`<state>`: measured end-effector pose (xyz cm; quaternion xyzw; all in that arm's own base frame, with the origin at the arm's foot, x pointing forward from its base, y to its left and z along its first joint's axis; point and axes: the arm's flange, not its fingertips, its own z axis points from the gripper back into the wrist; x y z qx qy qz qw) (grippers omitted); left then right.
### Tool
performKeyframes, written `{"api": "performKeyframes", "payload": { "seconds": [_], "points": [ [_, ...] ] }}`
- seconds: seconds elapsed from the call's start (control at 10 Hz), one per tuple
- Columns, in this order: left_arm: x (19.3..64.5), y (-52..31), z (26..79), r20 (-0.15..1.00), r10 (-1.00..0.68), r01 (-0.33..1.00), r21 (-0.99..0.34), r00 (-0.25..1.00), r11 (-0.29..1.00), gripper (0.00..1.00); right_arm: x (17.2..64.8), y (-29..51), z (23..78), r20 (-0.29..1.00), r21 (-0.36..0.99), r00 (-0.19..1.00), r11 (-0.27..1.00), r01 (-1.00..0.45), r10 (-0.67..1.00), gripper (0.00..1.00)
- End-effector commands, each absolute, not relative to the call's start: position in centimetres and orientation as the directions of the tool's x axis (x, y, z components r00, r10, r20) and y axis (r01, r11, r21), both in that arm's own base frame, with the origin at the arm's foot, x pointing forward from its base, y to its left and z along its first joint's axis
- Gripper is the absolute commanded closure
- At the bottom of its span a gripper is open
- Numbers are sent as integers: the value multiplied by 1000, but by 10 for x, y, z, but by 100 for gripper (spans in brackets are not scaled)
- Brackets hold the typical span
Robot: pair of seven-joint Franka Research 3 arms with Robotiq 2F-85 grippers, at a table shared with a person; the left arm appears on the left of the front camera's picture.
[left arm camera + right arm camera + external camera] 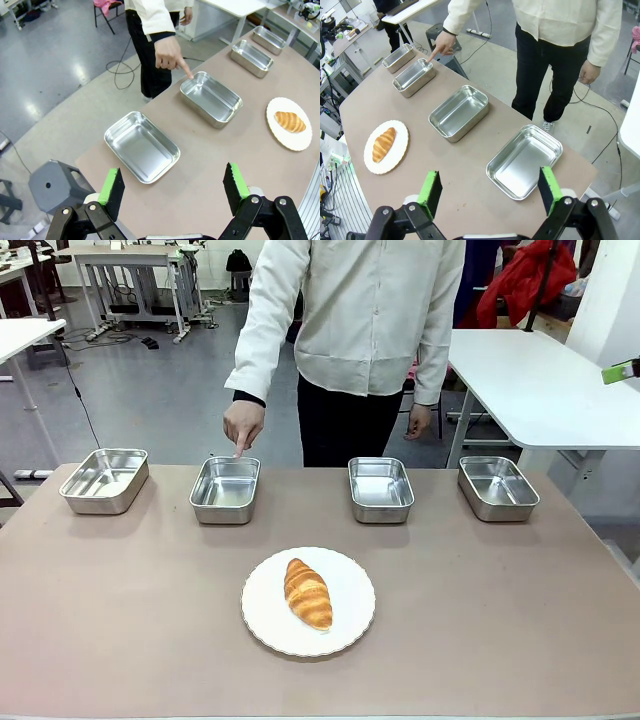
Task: Place the bread in the container.
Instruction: Place the Butter Roll into the Airtight Container indicated by the human.
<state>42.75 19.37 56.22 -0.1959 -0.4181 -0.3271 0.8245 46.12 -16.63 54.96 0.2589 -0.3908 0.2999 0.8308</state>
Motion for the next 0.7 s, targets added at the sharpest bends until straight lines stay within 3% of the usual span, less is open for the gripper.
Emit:
{"api": "performKeyframes", "payload": {
  "seconds": [0.0, 0.4, 0.6],
  "points": [
    [426, 193, 564, 822, -379, 710, -42, 424, 703, 0, 462, -164, 551, 810, 195, 509, 686, -702, 291, 0],
    [426, 193, 564, 822, -379, 710, -42, 424, 703, 0, 462, -164, 551, 810, 195, 509, 686, -702, 291, 0],
    [437, 165, 572, 777, -387, 673, -62, 496, 737, 0, 462, -164, 551, 810, 195, 509, 686, -702, 291, 0]
  ]
}}
